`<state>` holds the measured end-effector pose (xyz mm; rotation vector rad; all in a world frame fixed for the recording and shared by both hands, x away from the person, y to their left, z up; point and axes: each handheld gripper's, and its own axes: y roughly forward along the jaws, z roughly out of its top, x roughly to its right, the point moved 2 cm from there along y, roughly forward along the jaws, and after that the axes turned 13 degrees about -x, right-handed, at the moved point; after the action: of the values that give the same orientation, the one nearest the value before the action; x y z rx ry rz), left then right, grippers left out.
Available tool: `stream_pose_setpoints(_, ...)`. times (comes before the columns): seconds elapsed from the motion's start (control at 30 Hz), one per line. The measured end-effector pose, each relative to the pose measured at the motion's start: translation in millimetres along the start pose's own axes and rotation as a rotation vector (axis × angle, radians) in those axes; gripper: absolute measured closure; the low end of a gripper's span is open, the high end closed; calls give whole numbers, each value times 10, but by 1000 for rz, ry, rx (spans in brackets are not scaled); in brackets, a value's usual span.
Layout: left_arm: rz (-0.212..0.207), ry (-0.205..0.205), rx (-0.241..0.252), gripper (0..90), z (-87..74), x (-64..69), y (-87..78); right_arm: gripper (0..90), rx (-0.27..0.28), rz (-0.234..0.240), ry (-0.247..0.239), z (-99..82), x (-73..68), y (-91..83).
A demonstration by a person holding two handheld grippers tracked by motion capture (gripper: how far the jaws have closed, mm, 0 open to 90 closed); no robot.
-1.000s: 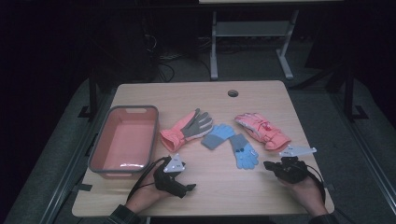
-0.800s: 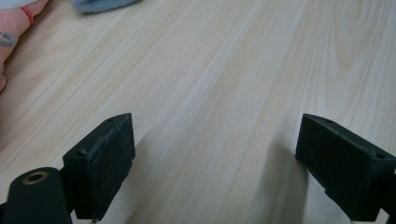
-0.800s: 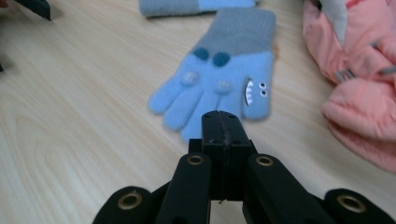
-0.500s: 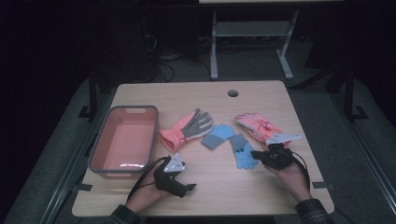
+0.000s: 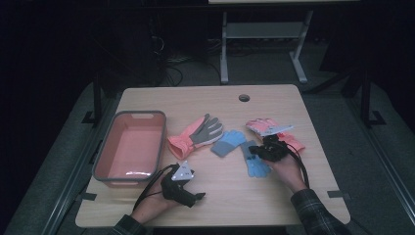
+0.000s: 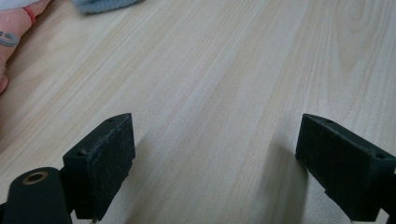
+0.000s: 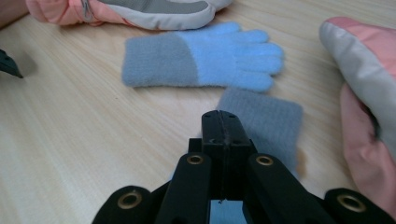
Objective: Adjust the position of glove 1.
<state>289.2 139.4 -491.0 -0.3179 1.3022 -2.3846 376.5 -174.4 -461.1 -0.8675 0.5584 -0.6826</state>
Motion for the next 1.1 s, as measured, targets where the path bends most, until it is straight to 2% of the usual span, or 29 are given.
stream_pose_setpoints(0.27, 1, -7, 4, 111, -7, 5, -5, 900, -32, 0, -1, 87, -2, 187)
stream_pose_setpoints(0.33, 3, -2, 2, 112, -16, 2, -10, 900, -61, -6, -25, 67, -8, 269)
stream_pose_setpoints(0.4, 3, -2, 2, 111, -16, 2, -10, 900, -60, 0, -27, 57, -18, 273)
stream_pose_setpoints(0.5, 3, -3, 4, 111, -16, 3, -9, 900, -70, 10, -25, 37, -53, 258)
stream_pose_setpoints(0.63, 4, -4, 3, 112, -18, 3, -11, 900, -89, 25, -56, -53, -116, 200)
stream_pose_setpoints(0.97, 4, -4, 1, 111, -19, 3, -14, 900, -119, 53, -91, -215, -263, 103)
stream_pose_setpoints(1.1, 4, -4, 1, 111, -20, 2, -13, 900, -135, 65, -116, -291, -367, 60)
